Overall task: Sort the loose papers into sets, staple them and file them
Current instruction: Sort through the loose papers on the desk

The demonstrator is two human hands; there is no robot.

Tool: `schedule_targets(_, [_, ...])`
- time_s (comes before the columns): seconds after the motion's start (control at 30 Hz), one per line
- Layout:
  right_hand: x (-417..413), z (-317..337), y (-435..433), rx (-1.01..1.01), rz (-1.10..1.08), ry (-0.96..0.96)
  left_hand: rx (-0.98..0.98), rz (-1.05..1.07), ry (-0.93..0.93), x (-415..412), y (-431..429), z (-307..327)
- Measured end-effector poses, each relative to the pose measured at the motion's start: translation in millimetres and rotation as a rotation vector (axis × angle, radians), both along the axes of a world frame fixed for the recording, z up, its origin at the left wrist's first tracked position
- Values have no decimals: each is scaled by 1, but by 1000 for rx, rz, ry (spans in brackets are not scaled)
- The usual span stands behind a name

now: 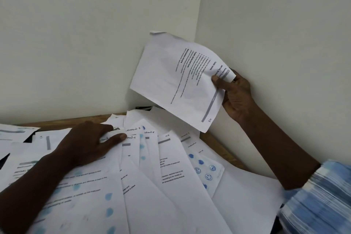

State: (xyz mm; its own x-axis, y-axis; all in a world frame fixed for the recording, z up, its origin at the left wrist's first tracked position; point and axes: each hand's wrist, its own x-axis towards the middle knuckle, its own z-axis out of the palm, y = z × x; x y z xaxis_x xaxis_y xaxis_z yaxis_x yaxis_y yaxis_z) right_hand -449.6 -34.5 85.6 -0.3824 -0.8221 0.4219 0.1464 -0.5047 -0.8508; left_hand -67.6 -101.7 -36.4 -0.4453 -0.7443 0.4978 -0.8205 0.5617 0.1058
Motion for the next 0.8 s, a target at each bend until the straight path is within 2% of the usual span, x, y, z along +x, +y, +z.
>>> schedule_targets(0.27, [10, -4, -2, 26, 12, -24, -26, -64, 78, 1, 5, 3])
schedule_targets(0.37, [17, -1, -8, 21, -54, -106, -50, -64, 109, 1, 7, 3])
schedule_targets(0.5, [31, 1, -25, 158, -123, -189, -98, -57, 140, 3, 6, 5])
schedule_targets(0.67, [66, -10, -56, 506, 92, -58, -177, -30, 141, 3, 9, 8])
schedule_targets(0.8, [91, -24, -80, 602, 75, 119, -205, -11, 91, 3, 10, 10])
